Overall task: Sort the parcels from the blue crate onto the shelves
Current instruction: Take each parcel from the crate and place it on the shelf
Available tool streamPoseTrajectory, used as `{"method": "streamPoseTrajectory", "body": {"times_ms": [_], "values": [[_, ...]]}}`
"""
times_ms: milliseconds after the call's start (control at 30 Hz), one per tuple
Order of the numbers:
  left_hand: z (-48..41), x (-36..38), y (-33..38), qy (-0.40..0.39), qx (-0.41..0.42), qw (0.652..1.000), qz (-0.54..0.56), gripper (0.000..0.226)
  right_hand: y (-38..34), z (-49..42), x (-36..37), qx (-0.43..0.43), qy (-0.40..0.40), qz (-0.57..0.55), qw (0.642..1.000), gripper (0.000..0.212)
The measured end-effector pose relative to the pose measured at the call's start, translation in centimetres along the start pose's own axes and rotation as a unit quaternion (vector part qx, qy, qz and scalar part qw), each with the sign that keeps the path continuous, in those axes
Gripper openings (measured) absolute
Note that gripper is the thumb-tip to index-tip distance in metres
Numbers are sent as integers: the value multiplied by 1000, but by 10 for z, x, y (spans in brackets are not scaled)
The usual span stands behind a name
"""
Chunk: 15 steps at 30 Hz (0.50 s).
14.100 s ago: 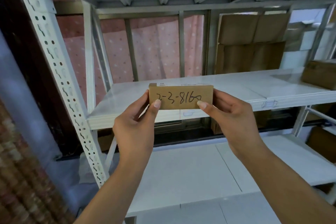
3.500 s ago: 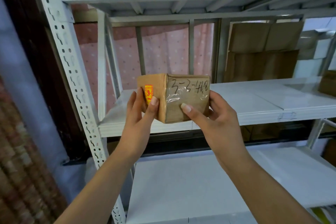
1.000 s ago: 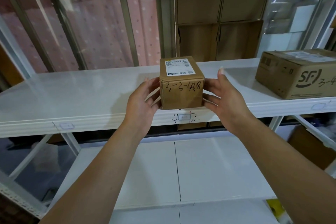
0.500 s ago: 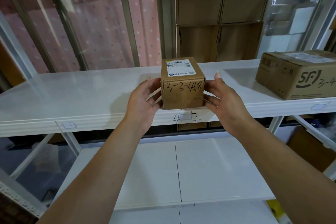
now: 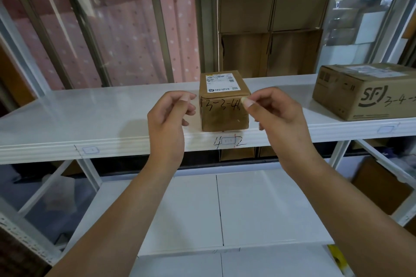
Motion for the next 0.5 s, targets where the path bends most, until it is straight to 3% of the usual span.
{"method": "streamPoseTrajectory", "body": {"times_ms": [100,333,500], "values": [[11,-4,12,-21,32,999,16,22,-13,11,26,-9,-75,-27,997,3],[45,-50,-1,-16,18,1000,-17,25,5,52,88,30,-201,-74,976,9],[73,-104,-34,-18,-25,999,-20,24,40,91,135,79,-225,-112,965,10]]}}
Point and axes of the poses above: each hand's wrist, its own z-axis away from the middle knuckle, its own x-axis out of the palm, y = z × x, the point moved 10 cm from there along -z, towards the middle knuckle, and after that the axes turned 8 degrees about -z, right-handed, at the moved point
